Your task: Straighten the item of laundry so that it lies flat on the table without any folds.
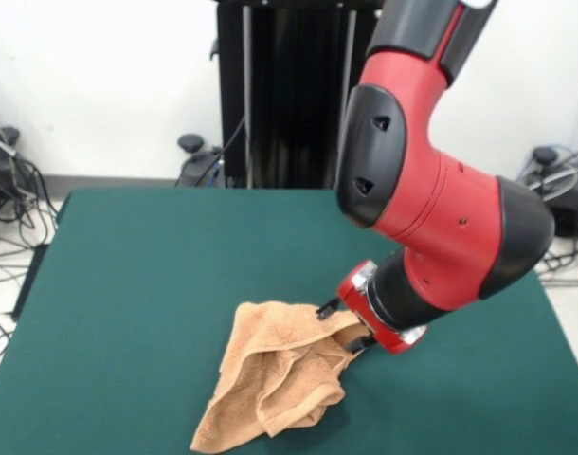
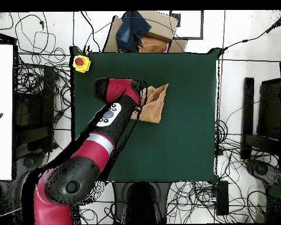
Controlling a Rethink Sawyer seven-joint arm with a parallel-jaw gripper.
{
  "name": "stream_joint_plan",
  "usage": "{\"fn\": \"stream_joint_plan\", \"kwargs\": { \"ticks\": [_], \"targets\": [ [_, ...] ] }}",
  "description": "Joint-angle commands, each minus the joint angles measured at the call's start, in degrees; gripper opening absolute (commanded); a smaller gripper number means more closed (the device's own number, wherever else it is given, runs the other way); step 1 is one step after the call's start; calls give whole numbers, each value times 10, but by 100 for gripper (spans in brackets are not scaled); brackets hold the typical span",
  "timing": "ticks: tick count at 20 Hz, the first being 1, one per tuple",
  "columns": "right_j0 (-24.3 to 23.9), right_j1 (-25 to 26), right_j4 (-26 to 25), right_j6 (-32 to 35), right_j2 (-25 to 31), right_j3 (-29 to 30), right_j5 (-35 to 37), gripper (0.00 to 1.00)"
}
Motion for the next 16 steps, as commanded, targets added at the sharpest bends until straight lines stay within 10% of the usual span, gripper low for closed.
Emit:
{"fn": "stream_joint_plan", "kwargs": {
  "ticks": [1, 16],
  "targets": [
    [-10, 50, -31, 49, 77, 15, -6, 100],
    [-17, 70, -26, 42, 94, -12, -8, 100]
  ]
}}
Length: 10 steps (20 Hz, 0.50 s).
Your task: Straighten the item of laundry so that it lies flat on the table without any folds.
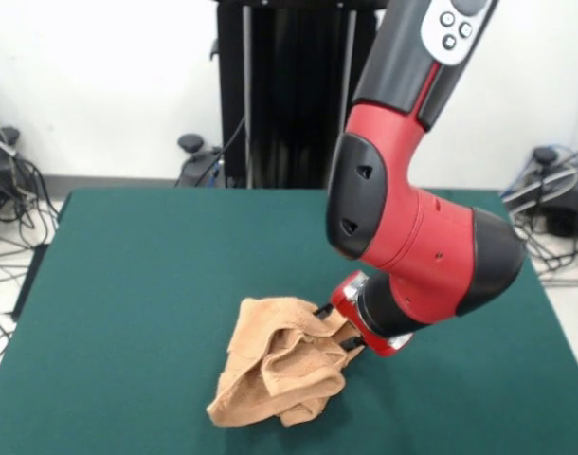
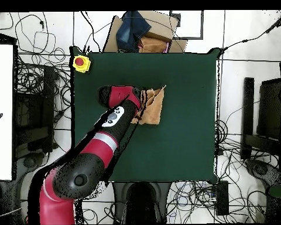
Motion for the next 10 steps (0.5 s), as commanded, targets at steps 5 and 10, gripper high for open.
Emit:
{"fn": "stream_joint_plan", "kwargs": {
  "ticks": [5, 10],
  "targets": [
    [-7, 7, -27, 31, 86, 22, -5, 100],
    [3, -67, -43, -9, 118, 103, -2, 100]
  ]
}}
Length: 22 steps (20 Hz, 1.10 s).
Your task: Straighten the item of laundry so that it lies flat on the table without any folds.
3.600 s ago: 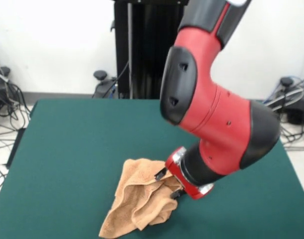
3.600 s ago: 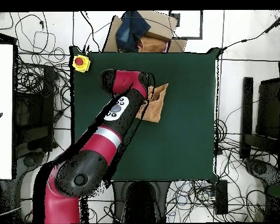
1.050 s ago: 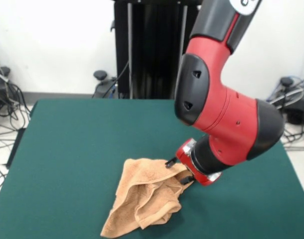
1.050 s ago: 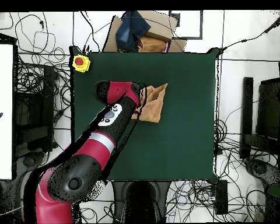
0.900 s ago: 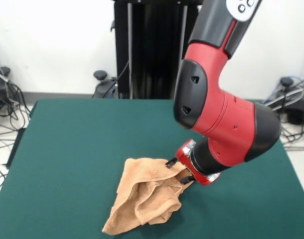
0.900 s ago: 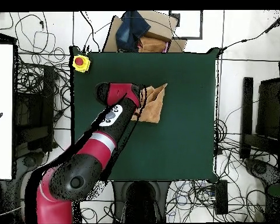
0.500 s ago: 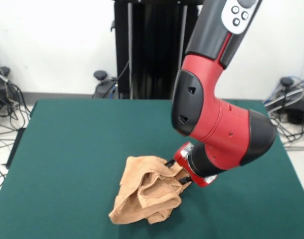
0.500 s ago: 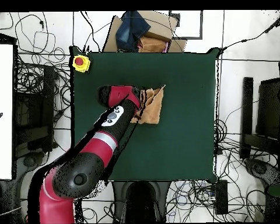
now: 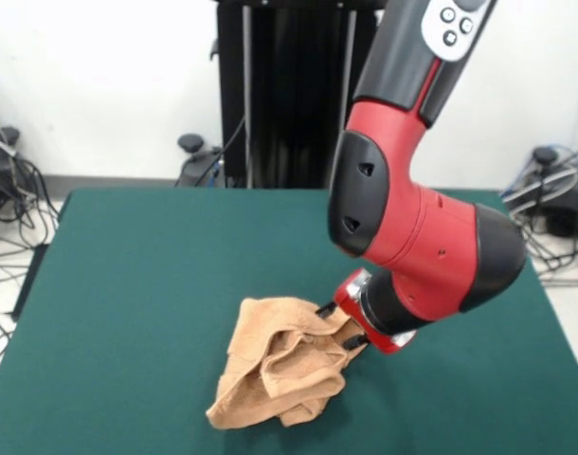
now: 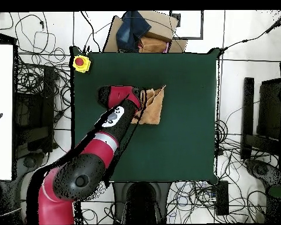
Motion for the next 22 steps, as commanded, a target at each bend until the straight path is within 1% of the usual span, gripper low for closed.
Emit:
{"fn": "stream_joint_plan", "kwargs": {
  "ticks": [1, 3, 5, 12, 16, 20, 22],
  "targets": [
    [6, -71, -31, -16, 104, 114, 2, 100],
    [8, -95, -40, -22, 115, 138, 2, 100],
    [8, -107, -50, -26, 120, 154, -1, 100],
    [7, -126, -96, -22, 128, 196, -14, 100],
    [6, -113, -114, -1, 127, 184, -23, 100],
    [22, -64, -106, 94, 104, 137, -71, 100],
    [23, -57, -101, 107, 106, 131, -81, 100]
  ]
}}
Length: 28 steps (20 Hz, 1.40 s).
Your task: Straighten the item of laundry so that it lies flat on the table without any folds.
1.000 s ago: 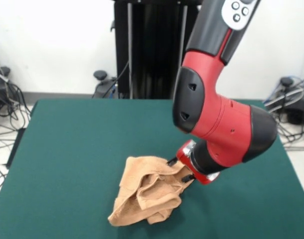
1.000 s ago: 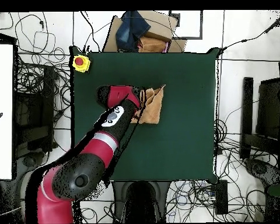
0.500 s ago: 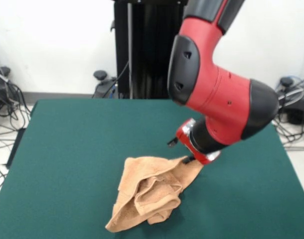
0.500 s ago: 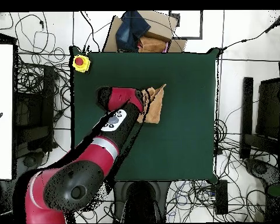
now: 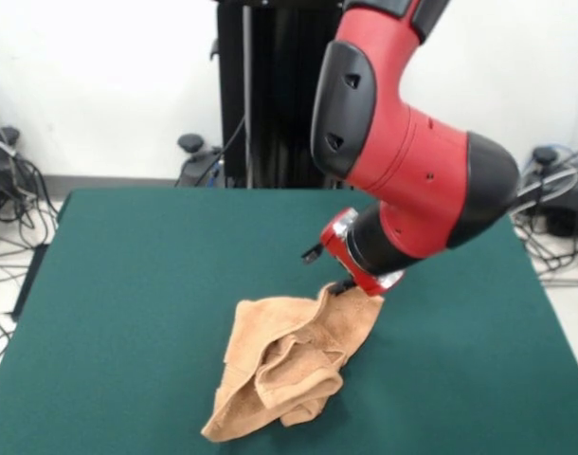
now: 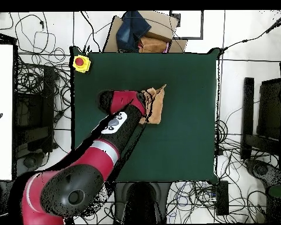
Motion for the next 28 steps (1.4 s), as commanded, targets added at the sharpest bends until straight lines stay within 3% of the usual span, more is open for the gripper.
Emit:
{"fn": "stream_joint_plan", "kwargs": {
  "ticks": [1, 10, 26, 27, 28],
  "targets": [
    [14, 57, -14, 104, 59, 4, -76, 100],
    [24, 64, -9, 106, 52, 20, -97, 100],
    [32, 62, -9, 107, 40, 18, -65, 100],
    [30, 60, -8, 106, 42, 21, -67, 0],
    [30, 58, -8, 103, 44, 22, -65, 0]
  ]
}}
